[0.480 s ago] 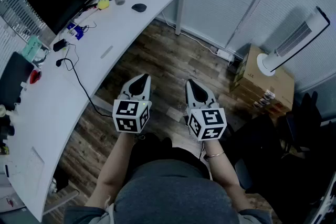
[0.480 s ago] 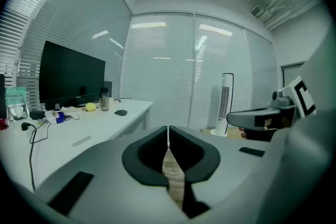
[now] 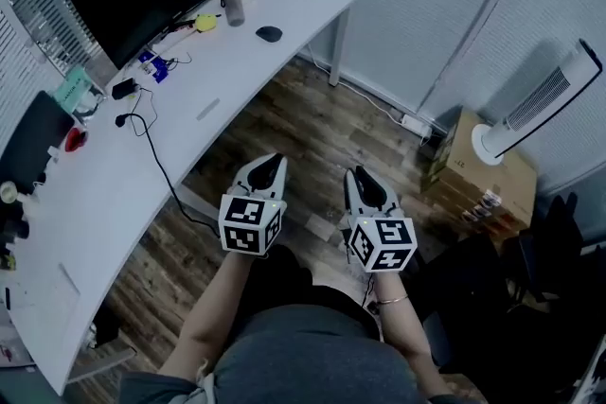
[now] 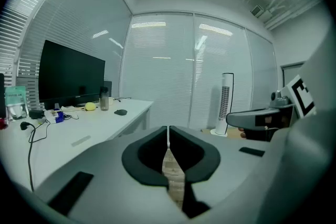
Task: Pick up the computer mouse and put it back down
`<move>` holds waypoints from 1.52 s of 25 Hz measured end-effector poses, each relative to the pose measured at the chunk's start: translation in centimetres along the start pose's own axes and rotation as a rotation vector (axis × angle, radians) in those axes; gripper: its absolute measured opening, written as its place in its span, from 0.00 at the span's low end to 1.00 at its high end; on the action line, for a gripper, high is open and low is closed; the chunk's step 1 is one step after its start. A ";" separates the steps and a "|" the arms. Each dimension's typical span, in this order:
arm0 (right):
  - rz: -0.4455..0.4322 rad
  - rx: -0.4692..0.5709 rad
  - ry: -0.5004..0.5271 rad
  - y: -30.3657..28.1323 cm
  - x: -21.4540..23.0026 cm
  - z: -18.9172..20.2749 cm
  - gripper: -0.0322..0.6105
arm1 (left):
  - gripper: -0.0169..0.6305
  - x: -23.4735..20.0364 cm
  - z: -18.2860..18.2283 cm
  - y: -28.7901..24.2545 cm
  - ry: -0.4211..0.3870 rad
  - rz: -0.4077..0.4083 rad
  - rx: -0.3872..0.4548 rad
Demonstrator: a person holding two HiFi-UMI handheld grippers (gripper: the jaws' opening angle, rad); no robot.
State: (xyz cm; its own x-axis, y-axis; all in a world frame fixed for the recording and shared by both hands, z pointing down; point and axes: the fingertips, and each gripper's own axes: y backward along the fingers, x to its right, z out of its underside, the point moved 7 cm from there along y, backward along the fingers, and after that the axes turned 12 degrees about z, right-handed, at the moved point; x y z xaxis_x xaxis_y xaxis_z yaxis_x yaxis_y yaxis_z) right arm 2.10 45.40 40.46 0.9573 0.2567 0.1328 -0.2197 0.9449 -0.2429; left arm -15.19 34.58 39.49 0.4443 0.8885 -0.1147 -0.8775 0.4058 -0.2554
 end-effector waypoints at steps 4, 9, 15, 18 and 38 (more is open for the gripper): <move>-0.029 -0.010 0.001 -0.8 0.1 -0.1 0.19 | 0.07 -0.4 -0.1 -0.4 0.005 -0.018 0.005; -0.080 -0.028 -0.003 -2.5 -0.1 -0.3 0.25 | 0.07 -1.6 -0.3 -1.0 0.018 -0.038 0.002; -0.111 -0.057 0.000 -6.6 -1.3 -0.1 0.31 | 0.08 -5.2 0.3 -2.4 0.050 -0.052 -0.008; -0.118 -0.074 0.010 -9.4 -1.5 -0.5 0.33 | 0.08 -7.4 0.2 -3.9 0.068 -0.054 -0.007; -0.184 -0.171 0.084 -33.0 -6.0 -5.3 0.36 | 0.08 -27.4 -3.6 -13.9 0.150 -0.124 -0.019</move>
State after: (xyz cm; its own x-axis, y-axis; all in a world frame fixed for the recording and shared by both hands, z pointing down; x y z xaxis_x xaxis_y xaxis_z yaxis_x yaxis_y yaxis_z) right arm 4.60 11.57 42.63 0.9920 0.0591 0.1115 -0.0122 0.9242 -0.3816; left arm -14.47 3.80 42.72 0.5718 0.7897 -0.2224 -0.8115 0.5046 -0.2946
